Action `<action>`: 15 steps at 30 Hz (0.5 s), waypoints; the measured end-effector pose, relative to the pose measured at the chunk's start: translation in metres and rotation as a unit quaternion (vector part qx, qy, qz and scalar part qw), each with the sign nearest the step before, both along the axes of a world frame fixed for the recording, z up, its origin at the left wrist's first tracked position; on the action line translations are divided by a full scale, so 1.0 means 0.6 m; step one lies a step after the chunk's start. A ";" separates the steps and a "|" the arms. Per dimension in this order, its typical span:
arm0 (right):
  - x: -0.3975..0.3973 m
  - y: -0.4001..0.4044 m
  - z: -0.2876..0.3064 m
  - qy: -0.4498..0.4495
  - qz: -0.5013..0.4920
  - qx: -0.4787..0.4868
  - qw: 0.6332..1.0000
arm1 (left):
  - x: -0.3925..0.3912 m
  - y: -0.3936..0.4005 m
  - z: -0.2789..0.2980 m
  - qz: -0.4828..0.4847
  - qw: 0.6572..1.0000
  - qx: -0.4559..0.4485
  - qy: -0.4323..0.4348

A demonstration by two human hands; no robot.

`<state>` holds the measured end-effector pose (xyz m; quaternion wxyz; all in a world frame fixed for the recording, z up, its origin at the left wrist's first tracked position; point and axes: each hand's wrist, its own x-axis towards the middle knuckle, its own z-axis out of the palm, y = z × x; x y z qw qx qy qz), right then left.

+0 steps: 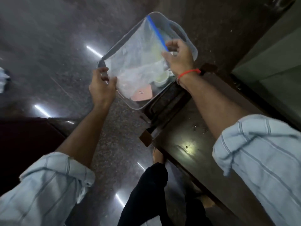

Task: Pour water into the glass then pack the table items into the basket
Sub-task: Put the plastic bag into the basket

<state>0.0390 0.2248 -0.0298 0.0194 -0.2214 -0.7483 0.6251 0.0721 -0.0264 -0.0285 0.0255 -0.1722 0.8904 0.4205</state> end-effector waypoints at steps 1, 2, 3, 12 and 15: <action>-0.027 -0.016 -0.007 -0.009 0.008 0.021 1.000 | -0.017 -0.010 -0.007 -0.006 1.000 -0.016 -0.017; -0.050 -0.029 -0.015 -0.021 0.022 0.049 0.998 | -0.031 -0.017 -0.016 -0.020 0.998 -0.047 -0.036; -0.070 -0.040 -0.022 -0.033 0.040 0.085 0.995 | -0.041 -0.022 -0.024 -0.038 0.994 -0.085 -0.056; -0.136 -0.092 -0.045 -0.118 0.306 0.394 0.859 | -0.022 -0.002 -0.052 -0.242 0.940 -0.229 -0.077; -0.134 -0.109 -0.039 -0.125 0.328 0.495 0.795 | -0.019 0.008 -0.061 -0.281 0.918 -0.233 -0.152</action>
